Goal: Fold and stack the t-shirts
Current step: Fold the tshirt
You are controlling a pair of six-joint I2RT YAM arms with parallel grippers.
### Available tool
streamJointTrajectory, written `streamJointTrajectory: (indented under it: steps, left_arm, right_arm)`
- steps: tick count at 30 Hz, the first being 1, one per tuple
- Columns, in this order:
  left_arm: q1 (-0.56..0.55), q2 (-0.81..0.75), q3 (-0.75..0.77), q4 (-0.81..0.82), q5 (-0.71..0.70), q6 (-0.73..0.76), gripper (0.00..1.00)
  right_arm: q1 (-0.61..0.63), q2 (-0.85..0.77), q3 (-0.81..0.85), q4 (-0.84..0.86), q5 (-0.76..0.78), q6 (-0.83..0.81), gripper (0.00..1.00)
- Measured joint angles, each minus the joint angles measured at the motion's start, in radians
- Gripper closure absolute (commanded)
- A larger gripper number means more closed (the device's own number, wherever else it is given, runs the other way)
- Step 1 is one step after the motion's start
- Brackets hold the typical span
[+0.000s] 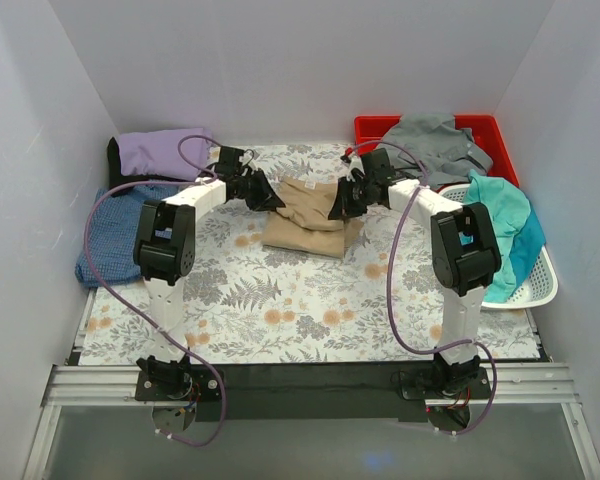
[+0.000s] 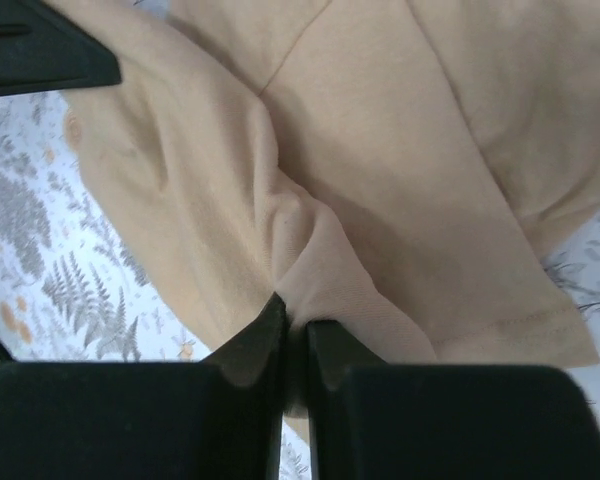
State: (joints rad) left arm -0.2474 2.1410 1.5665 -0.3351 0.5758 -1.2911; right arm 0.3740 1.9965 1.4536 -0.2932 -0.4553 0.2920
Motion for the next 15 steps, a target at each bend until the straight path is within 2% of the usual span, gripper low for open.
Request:
streamJointTrajectory:
  steps: [2,3,4,6,7,8,10,11,12,15]
  left_arm:
    - [0.01,0.022,0.021,0.027,0.028,-0.001,0.98]
    - [0.014,0.032,0.033,0.042,0.042,-0.002,0.93]
    - [0.018,0.04,0.04,0.065,0.053,0.0,0.81]
    - [0.023,0.045,0.047,0.106,0.065,0.005,0.71]
    - [0.025,0.045,0.048,0.137,0.069,0.003,0.69]
    - [0.028,0.046,0.053,0.162,0.073,0.001,0.69]
    - [0.035,0.048,0.074,0.214,0.091,-0.004,0.64]
    - [0.039,0.054,0.094,0.242,0.1,-0.006,0.62]
    - [0.043,0.063,0.123,0.266,0.108,-0.008,0.62]
    - [0.053,0.13,0.27,0.326,0.121,-0.015,0.61]
  right_arm:
    - [-0.007,0.023,0.023,0.003,0.027,-0.014,0.85]
    - [-0.01,0.032,0.027,0.006,0.047,-0.02,0.74]
    - [-0.013,0.039,0.031,0.008,0.07,-0.023,0.7]
    - [-0.017,0.053,0.04,0.025,0.114,-0.042,0.69]
    - [-0.02,0.064,0.051,0.031,0.129,-0.051,0.64]
    - [-0.024,0.077,0.068,0.038,0.141,-0.058,0.56]
    - [-0.034,0.103,0.101,0.063,0.162,-0.075,0.5]
    - [-0.042,0.121,0.132,0.063,0.167,-0.081,0.4]
    - [-0.048,0.14,0.171,0.071,0.175,-0.086,0.34]
    - [-0.064,0.197,0.306,0.05,0.182,-0.085,0.26]
